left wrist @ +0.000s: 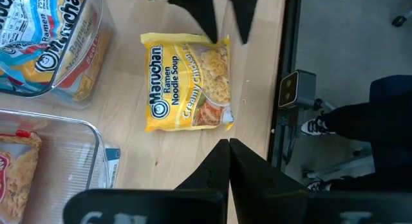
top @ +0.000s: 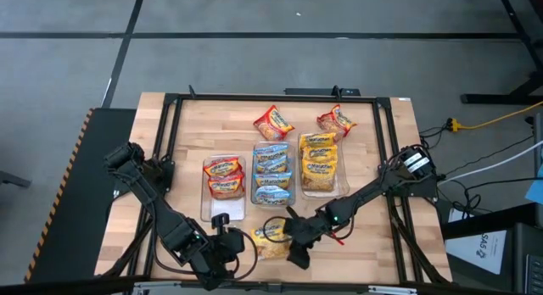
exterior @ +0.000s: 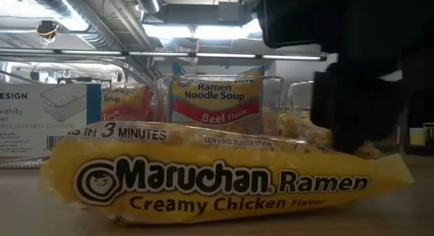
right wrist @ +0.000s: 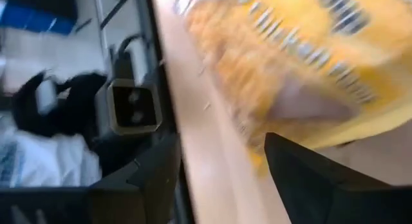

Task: Sort Maruchan noodles
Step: Put the yellow noodle pack into the right transparent bin

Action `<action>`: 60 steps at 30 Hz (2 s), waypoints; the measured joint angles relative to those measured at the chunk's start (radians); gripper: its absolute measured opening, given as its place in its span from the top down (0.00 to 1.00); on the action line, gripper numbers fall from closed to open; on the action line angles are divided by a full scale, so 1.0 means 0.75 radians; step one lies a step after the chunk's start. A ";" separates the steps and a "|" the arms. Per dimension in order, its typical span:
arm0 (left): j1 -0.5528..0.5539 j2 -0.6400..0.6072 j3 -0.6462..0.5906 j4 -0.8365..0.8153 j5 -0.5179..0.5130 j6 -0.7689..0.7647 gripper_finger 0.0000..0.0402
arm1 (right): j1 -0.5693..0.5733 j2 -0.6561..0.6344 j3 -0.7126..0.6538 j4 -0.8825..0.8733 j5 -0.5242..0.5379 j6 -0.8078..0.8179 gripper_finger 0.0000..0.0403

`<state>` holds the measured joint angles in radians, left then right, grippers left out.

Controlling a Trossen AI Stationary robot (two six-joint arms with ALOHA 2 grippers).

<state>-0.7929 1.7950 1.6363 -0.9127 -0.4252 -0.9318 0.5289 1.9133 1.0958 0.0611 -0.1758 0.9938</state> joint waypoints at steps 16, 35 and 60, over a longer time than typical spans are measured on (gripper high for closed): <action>0.000 0.000 0.000 -0.001 -0.001 0.046 1.00 | 0.001 -0.001 0.003 -0.222 -0.063 0.081 0.43; 0.001 0.000 0.000 -0.001 -0.025 0.069 1.00 | -0.017 0.143 0.011 0.125 0.097 0.146 0.43; 0.001 0.000 0.000 -0.002 -0.044 0.070 1.00 | -0.017 0.100 -0.001 0.147 -0.053 0.064 0.99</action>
<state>-0.7925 1.7950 1.6363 -0.9142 -0.4581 -0.8791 0.5159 1.9881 1.0954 0.1711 -0.2154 1.0417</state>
